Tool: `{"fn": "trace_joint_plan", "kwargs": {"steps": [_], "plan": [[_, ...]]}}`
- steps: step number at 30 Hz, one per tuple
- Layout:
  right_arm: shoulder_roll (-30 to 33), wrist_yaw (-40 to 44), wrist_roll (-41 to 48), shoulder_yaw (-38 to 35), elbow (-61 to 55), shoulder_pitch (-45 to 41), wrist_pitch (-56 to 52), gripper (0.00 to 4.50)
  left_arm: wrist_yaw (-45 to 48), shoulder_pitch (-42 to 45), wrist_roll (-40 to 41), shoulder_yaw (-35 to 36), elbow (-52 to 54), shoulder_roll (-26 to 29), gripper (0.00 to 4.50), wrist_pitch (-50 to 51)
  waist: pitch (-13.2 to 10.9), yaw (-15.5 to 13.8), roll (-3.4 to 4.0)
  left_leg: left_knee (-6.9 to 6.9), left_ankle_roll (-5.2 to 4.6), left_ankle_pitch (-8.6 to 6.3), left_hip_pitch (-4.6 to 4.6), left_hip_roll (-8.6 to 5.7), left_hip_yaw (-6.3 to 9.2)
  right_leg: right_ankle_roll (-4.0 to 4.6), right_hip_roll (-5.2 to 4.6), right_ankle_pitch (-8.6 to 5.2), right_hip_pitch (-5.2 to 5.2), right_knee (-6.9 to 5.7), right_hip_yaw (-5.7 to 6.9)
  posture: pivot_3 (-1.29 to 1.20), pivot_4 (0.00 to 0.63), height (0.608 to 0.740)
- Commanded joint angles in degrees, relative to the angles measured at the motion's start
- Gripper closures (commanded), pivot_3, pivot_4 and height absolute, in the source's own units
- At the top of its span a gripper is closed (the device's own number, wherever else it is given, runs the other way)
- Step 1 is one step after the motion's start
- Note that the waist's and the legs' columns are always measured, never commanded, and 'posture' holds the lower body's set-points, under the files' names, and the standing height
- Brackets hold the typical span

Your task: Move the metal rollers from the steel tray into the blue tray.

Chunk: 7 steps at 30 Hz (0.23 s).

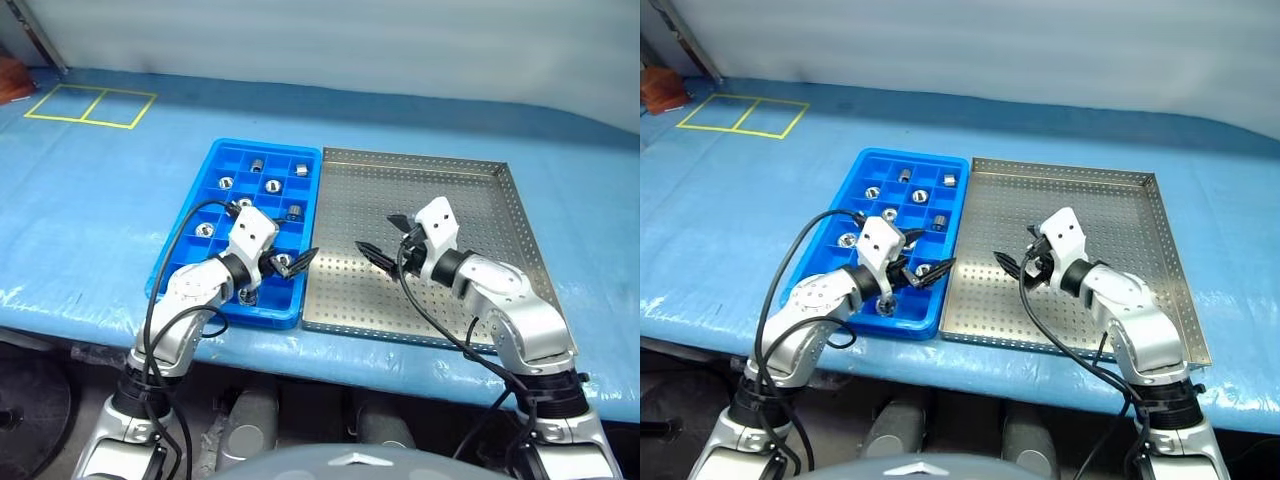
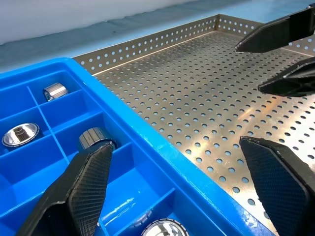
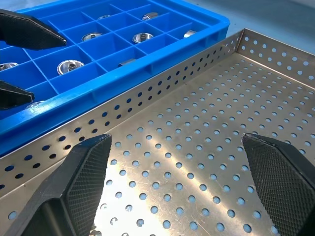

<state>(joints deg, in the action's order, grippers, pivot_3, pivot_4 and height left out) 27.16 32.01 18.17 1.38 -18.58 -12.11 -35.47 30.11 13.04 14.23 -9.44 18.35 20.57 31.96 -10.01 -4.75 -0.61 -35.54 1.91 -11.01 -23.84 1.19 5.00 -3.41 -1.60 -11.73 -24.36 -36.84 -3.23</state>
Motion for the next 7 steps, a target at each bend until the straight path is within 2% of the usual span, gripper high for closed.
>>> {"fn": "trace_joint_plan", "kwargs": {"steps": [1,7], "plan": [[-0.1,-0.8,-0.1,-1.0,-1.5,-0.6,1.0,0.03,0.5,0.5,0.9,0.8,2.7,0.0,0.00,-0.4,0.0,0.0,0.00,0.01,0.00,0.00,0.00,0.00,0.00,0.00,0.00,0.00,0.00,0.00,0.01,0.26,0.150,0.740],[-0.3,-1.5,-0.1,-0.6,-1.5,-0.6,0.8,0.03,0.9,0.5,1.1,0.5,2.7,0.0,0.00,-0.6,0.0,-0.1,0.00,0.01,0.00,0.00,0.00,0.00,0.00,0.00,0.00,0.01,0.00,-0.01,0.00,0.26,0.150,0.740]]}}
